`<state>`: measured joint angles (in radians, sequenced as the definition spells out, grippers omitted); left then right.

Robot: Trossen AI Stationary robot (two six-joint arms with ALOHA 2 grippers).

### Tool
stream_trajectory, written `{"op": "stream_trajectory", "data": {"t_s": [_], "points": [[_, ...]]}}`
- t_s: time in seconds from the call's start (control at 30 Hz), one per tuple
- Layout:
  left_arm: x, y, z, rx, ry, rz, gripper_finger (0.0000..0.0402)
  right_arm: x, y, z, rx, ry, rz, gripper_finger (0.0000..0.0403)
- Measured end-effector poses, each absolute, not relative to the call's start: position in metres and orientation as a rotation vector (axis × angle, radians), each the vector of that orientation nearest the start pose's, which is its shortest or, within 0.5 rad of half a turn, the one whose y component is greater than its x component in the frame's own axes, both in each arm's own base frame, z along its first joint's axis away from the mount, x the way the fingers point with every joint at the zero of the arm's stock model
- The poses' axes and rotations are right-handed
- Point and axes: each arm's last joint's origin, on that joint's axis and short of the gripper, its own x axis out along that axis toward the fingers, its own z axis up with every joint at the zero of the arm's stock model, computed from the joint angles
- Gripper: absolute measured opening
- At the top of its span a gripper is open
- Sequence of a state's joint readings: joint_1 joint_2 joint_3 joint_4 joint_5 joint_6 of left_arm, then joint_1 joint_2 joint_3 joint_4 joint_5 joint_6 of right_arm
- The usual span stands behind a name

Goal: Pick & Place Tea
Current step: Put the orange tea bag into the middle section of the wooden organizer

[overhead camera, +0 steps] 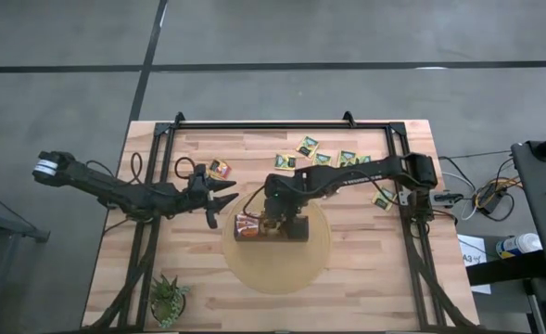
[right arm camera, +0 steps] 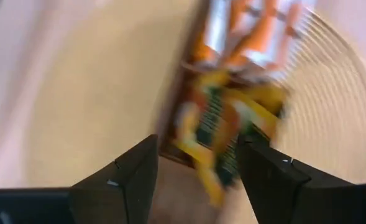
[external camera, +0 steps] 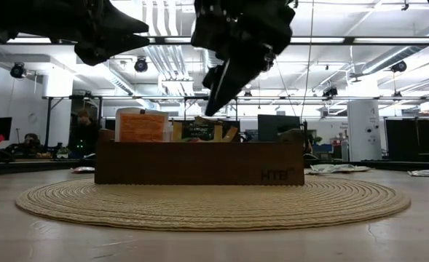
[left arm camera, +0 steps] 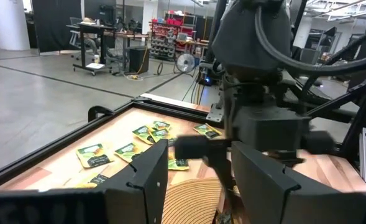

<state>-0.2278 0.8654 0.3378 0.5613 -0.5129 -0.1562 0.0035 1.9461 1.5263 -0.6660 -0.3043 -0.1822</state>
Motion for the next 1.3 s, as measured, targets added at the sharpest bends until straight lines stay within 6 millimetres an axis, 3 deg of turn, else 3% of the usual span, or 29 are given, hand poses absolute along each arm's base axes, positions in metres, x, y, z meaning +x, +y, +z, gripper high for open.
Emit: {"op": "stream_trajectory", "data": {"t_s": [0.13,0.3,0.53,0.7,0.97,1.3], "points": [[0.182,-0.028,0.236,-0.168,-0.054,0.282,0.017,0.413,0.013,0.222,0.04,0.981,0.457,0.0208],[0.182,-0.028,0.236,-0.168,-0.054,0.282,0.017,0.412,0.012,0.222,0.038,0.995,0.443,0.0208],[0.182,-0.028,0.236,-0.168,-0.054,0.282,0.017,0.407,-0.005,0.221,-0.032,1.079,0.198,0.0207],[0.182,-0.028,0.236,-0.168,-0.053,0.282,0.017,0.408,-0.009,0.22,0.013,1.084,0.163,0.0208],[0.182,-0.028,0.236,-0.167,-0.051,0.282,0.017,0.414,0.005,0.197,0.14,1.109,0.4,0.0207],[0.182,-0.028,0.236,-0.167,-0.052,0.282,0.017,0.421,0.007,0.209,0.133,1.005,0.431,0.0195]]}}
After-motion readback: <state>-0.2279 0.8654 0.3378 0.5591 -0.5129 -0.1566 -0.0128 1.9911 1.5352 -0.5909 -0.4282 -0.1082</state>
